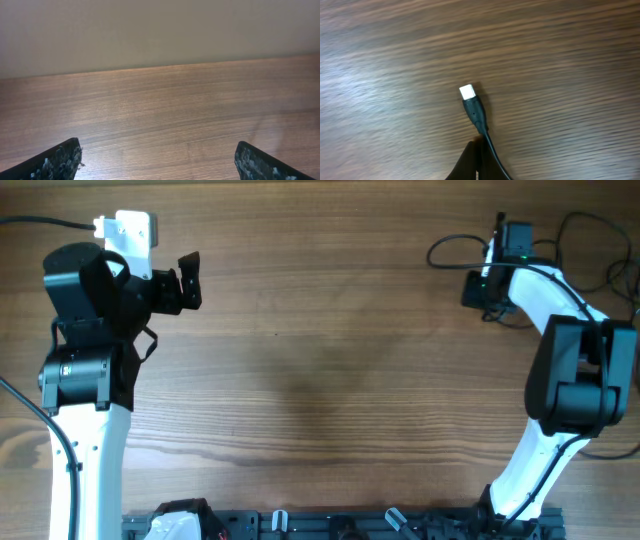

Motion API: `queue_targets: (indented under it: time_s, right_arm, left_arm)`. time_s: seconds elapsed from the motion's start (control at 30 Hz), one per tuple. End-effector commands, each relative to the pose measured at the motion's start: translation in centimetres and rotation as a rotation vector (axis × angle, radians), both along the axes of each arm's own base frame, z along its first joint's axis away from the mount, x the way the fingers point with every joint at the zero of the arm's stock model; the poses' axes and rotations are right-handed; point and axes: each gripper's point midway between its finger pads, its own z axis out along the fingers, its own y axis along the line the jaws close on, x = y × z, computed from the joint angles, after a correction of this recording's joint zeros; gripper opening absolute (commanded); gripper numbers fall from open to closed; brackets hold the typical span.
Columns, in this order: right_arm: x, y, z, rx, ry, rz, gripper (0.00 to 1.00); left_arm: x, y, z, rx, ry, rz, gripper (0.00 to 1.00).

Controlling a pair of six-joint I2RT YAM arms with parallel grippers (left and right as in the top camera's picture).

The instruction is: Untangle cables

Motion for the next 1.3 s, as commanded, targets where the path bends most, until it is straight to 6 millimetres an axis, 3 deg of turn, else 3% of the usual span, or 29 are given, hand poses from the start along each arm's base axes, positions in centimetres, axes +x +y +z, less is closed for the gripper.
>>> queue_targets:
  time_s: [0.0, 0.5, 0.77, 0.93, 1.13, 1.27]
  right_arm:
    - [-1.5, -3.9, -2.3, -0.025, 0.06, -0.076, 0.05]
    - [-5.8, -14.4, -2.4, -0.087, 0.109, -0.292, 0.05]
    - [-8.9, -18.3, -2.5, -0.07, 0.145, -0.394, 0.04]
    - [-8.6, -17.5, -2.7, -0.013, 0.131, -0.384, 0.05]
    - [-6.6, -13.9, -2.3, 0.051, 0.116, -0.311, 0.05]
    - [-4.7, -11.5, -0.5, 0.042, 0.087, -0.256, 0.05]
  left_arm:
    - [-0.8, -0.1, 1.4, -0.01, -0.039, -0.002, 1.0]
    - [-1.4, -0.1, 2.0, -0.008, -0.056, -0.002, 1.0]
    - [-1.5, -0.1, 1.9, -0.008, -0.052, -0.002, 1.0]
    - [-1.5, -0.1, 1.9, -0.008, -0.052, -0.002, 1.0]
    - [-1.5, -0.1, 1.9, -0.005, -0.053, -0.003, 1.0]
    - [-1.5, -0.1, 1.9, -0.005, -0.053, -0.003, 1.0]
